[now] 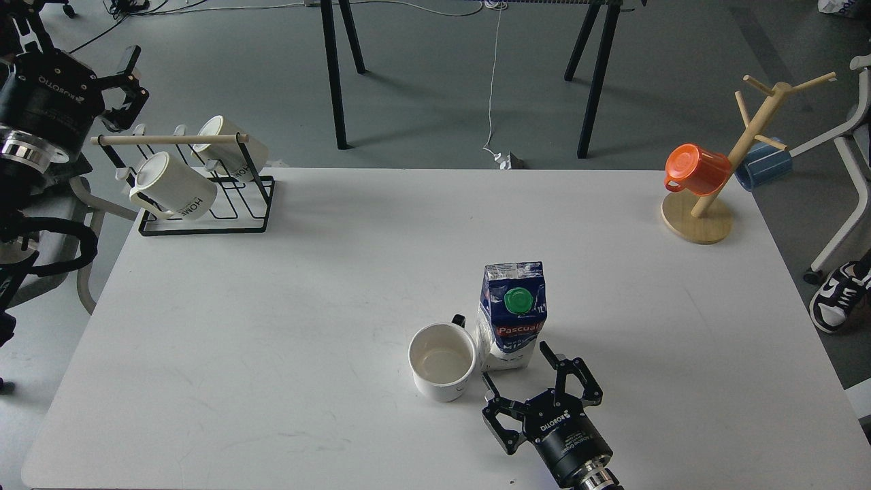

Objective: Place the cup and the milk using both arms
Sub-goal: 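Release the milk carton and withdraw the right gripper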

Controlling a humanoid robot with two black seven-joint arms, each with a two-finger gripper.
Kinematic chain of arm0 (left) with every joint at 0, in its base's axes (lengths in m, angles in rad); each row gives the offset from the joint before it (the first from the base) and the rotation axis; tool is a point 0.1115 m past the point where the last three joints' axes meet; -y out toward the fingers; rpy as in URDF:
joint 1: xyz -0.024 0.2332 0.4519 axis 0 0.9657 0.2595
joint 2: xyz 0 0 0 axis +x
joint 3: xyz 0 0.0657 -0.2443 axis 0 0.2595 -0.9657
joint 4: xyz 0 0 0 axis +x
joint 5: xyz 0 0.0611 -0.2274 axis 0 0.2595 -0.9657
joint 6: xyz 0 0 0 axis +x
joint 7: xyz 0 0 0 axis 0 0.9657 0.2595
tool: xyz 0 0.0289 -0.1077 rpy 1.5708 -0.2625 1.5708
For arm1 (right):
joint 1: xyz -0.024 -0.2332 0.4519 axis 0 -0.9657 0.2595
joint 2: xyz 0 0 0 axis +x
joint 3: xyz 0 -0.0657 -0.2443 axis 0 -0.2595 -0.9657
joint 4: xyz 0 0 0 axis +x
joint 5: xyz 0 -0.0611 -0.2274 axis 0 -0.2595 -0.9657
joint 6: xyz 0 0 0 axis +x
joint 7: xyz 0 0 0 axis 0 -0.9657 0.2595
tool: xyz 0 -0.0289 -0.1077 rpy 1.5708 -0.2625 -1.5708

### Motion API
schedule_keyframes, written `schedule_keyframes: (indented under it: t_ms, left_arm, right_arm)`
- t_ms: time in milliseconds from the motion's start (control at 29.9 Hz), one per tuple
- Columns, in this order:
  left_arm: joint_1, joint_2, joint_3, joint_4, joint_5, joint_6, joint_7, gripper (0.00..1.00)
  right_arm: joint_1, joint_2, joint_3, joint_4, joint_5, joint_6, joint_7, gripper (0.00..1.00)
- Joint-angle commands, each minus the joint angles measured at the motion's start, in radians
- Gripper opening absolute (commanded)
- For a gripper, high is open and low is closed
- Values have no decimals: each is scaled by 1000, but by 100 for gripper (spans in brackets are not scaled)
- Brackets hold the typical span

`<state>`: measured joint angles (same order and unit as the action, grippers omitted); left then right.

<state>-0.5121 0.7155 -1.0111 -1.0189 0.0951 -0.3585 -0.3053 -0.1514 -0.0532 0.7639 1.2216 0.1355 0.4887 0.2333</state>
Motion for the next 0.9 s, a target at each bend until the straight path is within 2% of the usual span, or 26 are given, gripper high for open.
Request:
schedule_keyframes:
  t_ms: [0, 368, 636, 871]
  left_arm:
    - [0, 1, 0, -1, 0, -2, 0, 100]
    - [18, 7, -6, -1, -3, -28, -8, 100]
    - [27, -40, -6, -1, -18, -60, -3, 100]
    - [56, -114, -7, -1, -15, -88, -3, 100]
  right_arm:
    - [-66, -74, 12, 67, -4, 0, 0, 98]
    - [-64, -425, 279, 142, -2, 0, 0, 98]
    - [205, -560, 344, 89, -26, 0, 9, 99]
    - [449, -596, 321, 47, -43, 0, 11, 99]
